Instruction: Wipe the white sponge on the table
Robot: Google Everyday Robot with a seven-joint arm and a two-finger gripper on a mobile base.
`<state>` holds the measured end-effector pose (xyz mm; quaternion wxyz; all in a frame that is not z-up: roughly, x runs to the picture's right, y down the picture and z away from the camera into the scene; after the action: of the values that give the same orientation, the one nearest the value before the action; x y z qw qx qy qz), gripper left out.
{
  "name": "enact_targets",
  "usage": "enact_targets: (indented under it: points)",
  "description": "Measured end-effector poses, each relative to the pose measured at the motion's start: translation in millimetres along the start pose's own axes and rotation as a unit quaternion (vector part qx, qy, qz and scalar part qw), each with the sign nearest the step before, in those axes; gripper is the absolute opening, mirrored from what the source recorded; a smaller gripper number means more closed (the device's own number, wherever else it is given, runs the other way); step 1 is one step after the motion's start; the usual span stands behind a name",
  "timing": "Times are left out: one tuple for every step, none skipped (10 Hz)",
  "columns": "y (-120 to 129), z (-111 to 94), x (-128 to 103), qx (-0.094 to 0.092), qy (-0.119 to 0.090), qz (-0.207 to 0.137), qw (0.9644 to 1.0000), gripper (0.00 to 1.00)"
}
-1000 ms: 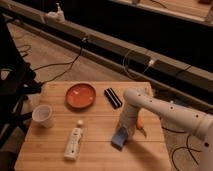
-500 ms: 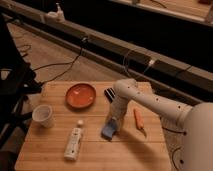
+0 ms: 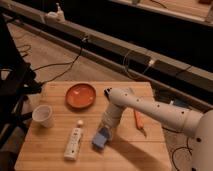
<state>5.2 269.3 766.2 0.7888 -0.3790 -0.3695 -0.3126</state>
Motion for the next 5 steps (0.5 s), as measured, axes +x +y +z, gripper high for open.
enact_targets:
  points:
    - [17,8,-12,-0.003,-0.011,0.017,0.9998,0.00]
    - [36,14,-19,-0.004,-0.018,0.041,0.9990,0.00]
    - [53,17,-18,-0.005,-0.021,0.066,0.9976,0.00]
    - [71,16,-10,-0.004,-0.019,0.093,0.9954,0.00]
    - [94,11,6,-0.007,-0.012,0.124,0.9922,0.00]
